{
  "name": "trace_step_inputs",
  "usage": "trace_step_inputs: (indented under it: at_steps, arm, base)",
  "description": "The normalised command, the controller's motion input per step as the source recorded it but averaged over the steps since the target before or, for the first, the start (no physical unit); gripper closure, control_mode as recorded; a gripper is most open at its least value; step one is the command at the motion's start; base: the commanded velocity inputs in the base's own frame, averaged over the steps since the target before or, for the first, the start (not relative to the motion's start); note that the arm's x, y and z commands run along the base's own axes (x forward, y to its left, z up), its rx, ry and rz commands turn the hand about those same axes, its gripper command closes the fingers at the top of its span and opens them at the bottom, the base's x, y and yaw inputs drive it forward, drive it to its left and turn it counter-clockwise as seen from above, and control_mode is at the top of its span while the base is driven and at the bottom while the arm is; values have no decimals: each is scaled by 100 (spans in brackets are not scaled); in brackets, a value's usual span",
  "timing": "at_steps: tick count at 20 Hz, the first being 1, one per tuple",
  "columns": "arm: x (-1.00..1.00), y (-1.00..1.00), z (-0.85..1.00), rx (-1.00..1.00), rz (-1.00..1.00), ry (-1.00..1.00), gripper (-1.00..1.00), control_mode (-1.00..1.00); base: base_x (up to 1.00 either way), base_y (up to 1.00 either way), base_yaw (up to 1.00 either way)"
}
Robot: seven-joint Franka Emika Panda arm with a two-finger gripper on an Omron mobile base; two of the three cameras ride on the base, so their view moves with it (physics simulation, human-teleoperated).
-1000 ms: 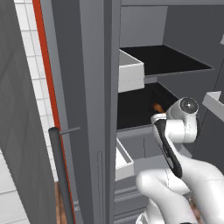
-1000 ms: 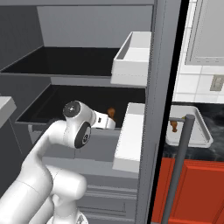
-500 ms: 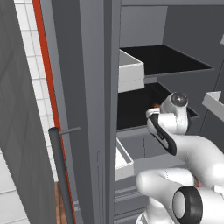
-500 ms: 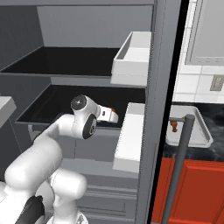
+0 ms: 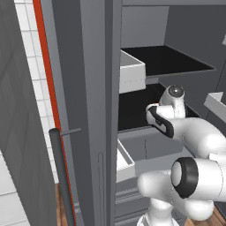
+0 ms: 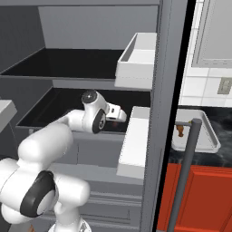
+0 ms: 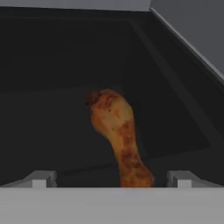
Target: Place one lemon and one chicken drumstick in each tupperware on the nearby counter, to pack two identical lunches.
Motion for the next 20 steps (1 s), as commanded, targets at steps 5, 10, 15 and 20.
trace_step_inputs:
  at_steps: [5, 10, 15, 20]
  arm:
    - [21, -7, -9, 0, 0, 6, -100, -100]
    - [13, -19, -20, 0, 0, 0, -100, -100]
    - [24, -20, -33, 0, 0, 0, -100, -100]
    - [58, 0, -16, 0, 0, 0, -100, -100]
  base:
    - [0, 0, 0]
    - [0, 0, 0]
    - [0, 0, 0]
    - [0, 0, 0]
